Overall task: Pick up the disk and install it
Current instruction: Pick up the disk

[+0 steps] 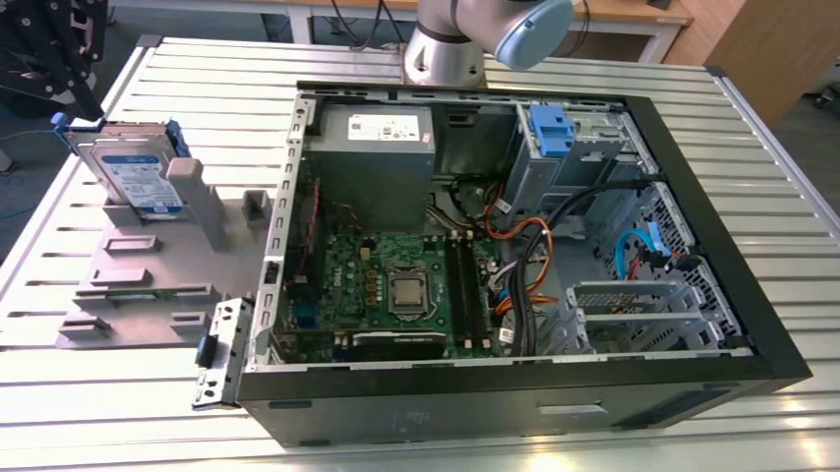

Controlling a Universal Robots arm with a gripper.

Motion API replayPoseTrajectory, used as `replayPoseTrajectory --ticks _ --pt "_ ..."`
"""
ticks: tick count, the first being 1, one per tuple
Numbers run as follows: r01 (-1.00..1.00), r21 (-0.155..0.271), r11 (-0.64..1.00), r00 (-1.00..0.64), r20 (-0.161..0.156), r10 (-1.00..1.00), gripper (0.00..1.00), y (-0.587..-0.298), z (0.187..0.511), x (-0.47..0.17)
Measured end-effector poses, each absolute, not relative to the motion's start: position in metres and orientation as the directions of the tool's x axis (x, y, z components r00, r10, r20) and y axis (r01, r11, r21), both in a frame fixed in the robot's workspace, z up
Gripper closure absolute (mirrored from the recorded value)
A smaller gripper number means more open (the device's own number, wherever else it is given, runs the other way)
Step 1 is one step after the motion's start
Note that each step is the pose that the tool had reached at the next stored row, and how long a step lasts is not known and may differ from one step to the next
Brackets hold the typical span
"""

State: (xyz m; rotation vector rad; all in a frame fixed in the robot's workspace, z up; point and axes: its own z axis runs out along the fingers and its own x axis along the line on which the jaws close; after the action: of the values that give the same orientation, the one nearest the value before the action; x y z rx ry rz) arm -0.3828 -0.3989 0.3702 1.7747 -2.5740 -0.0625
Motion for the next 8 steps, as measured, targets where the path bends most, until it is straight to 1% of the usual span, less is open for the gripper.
replayPoseTrajectory --ticks 8 --pt "-0.941 0.041 0.337 -0.338 -0.011 -0.941 0.89 -0.3989 0.3701 -0.3828"
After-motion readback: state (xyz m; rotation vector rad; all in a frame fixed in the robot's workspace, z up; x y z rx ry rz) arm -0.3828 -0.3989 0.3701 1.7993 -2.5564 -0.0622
